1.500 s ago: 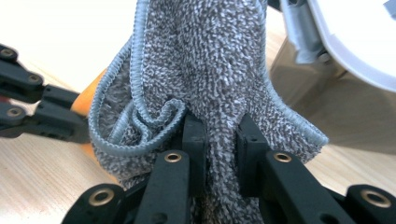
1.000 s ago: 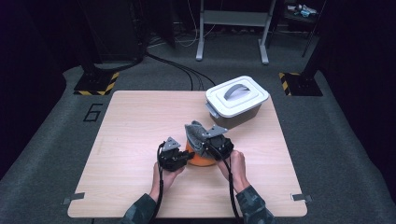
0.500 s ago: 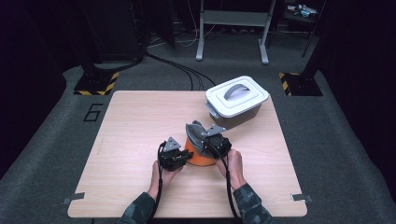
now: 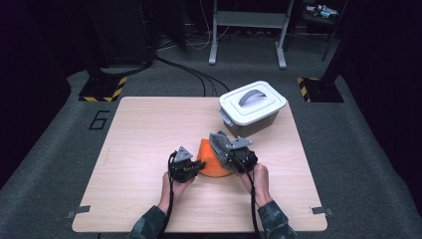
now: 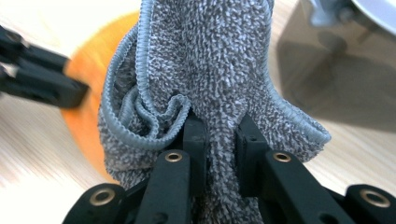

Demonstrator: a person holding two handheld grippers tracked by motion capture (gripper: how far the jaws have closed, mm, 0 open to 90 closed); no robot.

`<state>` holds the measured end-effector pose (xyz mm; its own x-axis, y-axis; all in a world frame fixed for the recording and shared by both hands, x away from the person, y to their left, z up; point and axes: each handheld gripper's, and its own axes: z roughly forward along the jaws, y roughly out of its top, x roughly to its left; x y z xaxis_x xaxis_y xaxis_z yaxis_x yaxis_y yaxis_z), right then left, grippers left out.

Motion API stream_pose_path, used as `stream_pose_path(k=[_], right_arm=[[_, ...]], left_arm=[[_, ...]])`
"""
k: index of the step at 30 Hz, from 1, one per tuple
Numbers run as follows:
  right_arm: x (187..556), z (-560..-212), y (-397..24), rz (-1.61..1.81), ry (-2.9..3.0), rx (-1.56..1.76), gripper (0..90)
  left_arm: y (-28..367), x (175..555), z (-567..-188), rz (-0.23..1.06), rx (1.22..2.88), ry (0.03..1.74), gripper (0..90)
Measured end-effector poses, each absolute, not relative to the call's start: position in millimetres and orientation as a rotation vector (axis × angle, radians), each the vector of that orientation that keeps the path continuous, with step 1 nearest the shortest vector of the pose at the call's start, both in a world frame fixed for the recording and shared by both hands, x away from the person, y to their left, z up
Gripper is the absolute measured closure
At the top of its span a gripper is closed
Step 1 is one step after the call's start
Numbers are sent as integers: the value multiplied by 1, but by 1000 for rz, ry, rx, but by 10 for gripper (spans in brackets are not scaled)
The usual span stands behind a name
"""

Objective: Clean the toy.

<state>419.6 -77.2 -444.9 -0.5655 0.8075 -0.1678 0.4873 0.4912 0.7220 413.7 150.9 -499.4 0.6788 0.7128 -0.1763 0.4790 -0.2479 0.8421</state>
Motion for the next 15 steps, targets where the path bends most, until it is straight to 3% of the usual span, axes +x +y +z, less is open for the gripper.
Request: stream_pose_path(k=[9, 15], right_arm=[[420, -461, -102, 815, 2241, 1162, 779], [414, -440, -95, 858, 2216, 1124, 777]], left_arm=[[150, 413, -498, 307, 1905, 924, 812], [152, 413, -497, 316, 1910, 925, 809]])
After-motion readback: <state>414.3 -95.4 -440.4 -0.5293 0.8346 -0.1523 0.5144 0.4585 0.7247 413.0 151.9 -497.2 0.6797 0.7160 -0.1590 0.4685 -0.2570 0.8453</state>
